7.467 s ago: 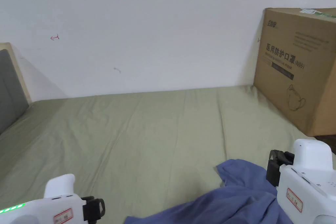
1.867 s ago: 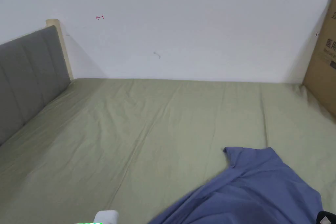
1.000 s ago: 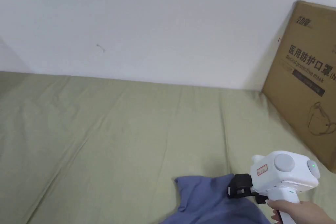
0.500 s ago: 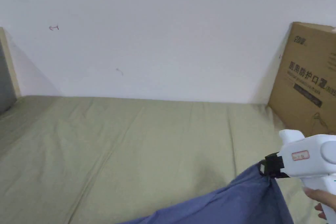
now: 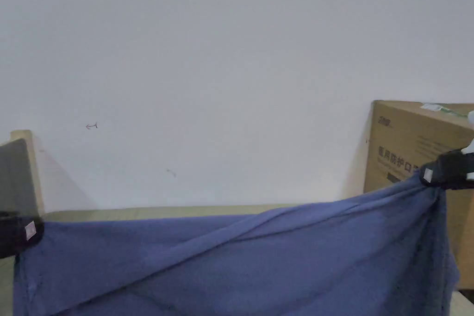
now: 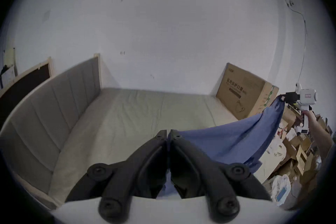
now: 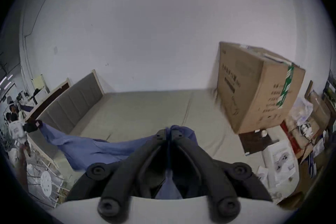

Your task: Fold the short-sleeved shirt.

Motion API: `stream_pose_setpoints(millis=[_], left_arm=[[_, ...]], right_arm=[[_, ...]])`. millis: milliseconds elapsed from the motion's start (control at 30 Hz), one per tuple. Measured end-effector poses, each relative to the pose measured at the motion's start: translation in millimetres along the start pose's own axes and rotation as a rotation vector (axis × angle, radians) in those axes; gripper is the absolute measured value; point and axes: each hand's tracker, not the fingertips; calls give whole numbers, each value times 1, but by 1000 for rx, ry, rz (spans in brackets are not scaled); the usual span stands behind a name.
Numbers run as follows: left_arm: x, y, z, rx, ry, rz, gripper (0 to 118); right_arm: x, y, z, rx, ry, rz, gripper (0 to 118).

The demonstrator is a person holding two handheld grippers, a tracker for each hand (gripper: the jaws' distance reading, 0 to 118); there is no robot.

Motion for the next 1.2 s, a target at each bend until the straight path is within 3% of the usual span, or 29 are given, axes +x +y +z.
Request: stream_pose_setpoints(millis=[200, 433, 633, 1067, 1200], left_arm=[[8, 61, 8, 79, -5, -50, 1], [19, 105, -15, 78, -12, -43, 1], [30, 135, -52, 99, 3, -40, 1], [38, 203, -168, 250, 86, -145, 1], [28, 214, -196, 320, 120, -178, 1]], right_arm=[[-8, 38, 32, 91, -23, 10, 3], [-9, 80, 25, 155, -61, -11, 3], [-26, 123, -1, 186, -156, 60, 3], [-31, 218, -98, 304, -323, 82, 3], [-31, 224, -120, 368, -329, 88, 3]])
